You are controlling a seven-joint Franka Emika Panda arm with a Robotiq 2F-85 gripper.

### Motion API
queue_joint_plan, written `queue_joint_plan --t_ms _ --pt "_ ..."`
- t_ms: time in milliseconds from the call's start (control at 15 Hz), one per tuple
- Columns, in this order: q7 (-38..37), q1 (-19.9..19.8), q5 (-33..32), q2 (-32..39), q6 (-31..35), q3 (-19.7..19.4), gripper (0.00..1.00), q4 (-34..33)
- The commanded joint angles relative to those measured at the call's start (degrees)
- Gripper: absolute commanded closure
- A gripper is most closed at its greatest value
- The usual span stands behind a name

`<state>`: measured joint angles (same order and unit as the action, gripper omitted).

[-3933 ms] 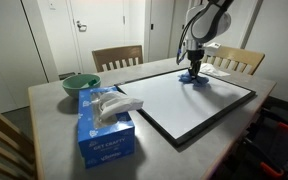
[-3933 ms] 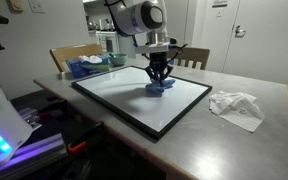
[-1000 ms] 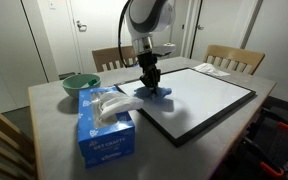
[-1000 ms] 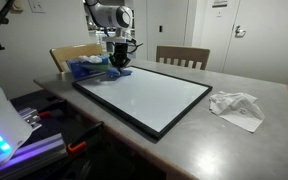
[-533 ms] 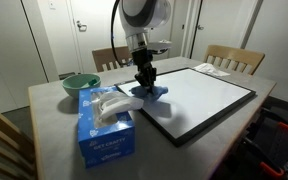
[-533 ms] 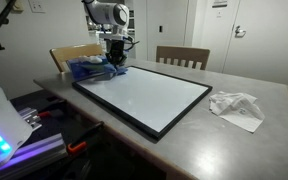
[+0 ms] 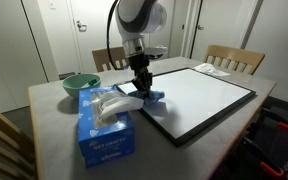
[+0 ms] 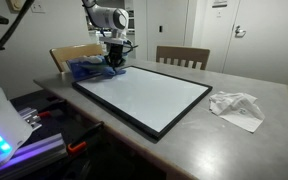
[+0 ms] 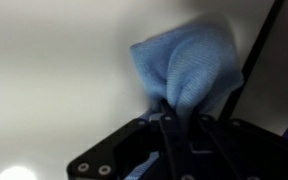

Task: Use the towel to wipe the whiteboard

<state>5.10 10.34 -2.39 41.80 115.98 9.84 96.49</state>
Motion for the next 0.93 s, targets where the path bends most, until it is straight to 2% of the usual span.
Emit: queue_joint_plan --t_ms 0,200,267,333,667,733,867 --pt "1.9 0.6 -0.5 3.3 -0.3 -0.4 0.96 -3.7" --pt "2.6 0.6 -0.8 3.3 -0.3 -0.4 0.96 -4.2" --pt "1.4 0.4 0.0 1.6 -0.3 -0.3 0.96 -2.3" --pt "1.4 0.4 0.0 1.6 -0.3 -0.3 0.85 -2.4" --pt "1.4 0.4 0.0 1.6 -0.3 -0.3 0.85 -2.4" --pt "1.4 0.4 0.0 1.6 -0.3 -0.3 0.96 -2.4" --pt "0.2 1.5 -0.4 2.2 -0.7 -0.3 0.96 -2.8"
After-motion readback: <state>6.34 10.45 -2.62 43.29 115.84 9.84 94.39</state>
